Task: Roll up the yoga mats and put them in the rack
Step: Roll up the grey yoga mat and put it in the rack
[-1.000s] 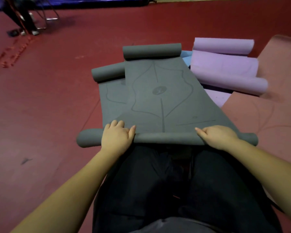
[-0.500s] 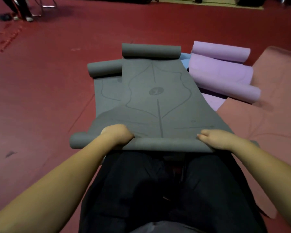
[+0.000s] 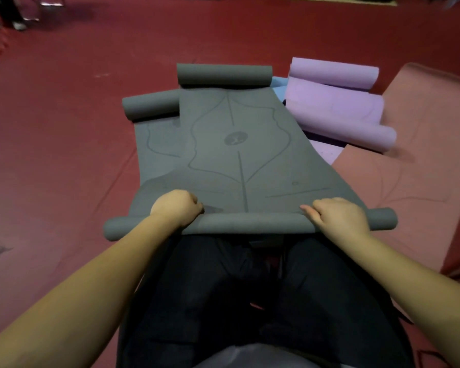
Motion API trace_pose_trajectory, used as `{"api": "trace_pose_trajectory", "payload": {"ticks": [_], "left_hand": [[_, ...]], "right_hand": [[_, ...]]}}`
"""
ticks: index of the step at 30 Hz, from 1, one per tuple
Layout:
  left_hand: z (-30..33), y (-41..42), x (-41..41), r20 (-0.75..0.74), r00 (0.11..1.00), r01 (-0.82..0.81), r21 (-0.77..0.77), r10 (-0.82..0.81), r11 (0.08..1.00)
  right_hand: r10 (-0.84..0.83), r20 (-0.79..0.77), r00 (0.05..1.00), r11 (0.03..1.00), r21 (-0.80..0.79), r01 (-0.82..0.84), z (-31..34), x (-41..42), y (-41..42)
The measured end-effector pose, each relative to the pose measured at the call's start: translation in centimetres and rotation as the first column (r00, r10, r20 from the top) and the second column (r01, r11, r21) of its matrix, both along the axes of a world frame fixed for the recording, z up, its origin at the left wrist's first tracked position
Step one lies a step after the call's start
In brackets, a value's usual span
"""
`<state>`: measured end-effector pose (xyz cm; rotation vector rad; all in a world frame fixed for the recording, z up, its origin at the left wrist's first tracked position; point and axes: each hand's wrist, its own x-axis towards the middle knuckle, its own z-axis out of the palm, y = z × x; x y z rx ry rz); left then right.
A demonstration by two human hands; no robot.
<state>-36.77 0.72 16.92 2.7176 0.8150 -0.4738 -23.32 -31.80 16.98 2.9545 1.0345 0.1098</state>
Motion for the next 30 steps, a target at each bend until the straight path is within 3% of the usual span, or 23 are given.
{"api": "trace_pose_trajectory", "payload": {"ticks": [5, 11, 15, 20, 25, 30], "left_hand": [[-0.5, 0.4, 1.0, -0.062, 0.998, 0.019, -0.045, -0.022, 0.999], [-0.9, 0.0, 1.0, 0.018, 0.995, 0.09, 0.132, -0.094, 0.987], [-0.2, -1.3, -0.1, 0.14, 0.987, 0.035, 0.287, -0.078, 0.957], [-1.0, -2.9, -2.8, 0.341, 0.914, 0.064, 0.418, -0.222, 0.906], [-2.1, -3.0, -3.0, 0.351, 0.915, 0.038, 0.418, -0.2, 0.908], [-0.9, -2.0, -1.1, 0.318, 0.937, 0.043, 0.301, -0.143, 0.953]], "right_hand": [[0.039, -0.023, 0.999, 0.999, 0.007, -0.039, -0.9, -1.5, -0.7], [-0.024, -0.04, 0.999, 0.996, -0.092, 0.02, -0.8, 0.7, 0.8], [-0.096, -0.215, 0.972, 0.988, -0.142, 0.066, 0.0, 2.1, 2.1], [-0.162, -0.456, 0.875, 0.964, -0.261, 0.043, 1.0, 4.2, 3.1], [-0.21, -0.564, 0.798, 0.942, -0.335, 0.01, 1.0, 5.8, 4.2], [-0.204, -0.483, 0.851, 0.962, -0.259, 0.084, 0.1, 5.6, 4.2]]}}
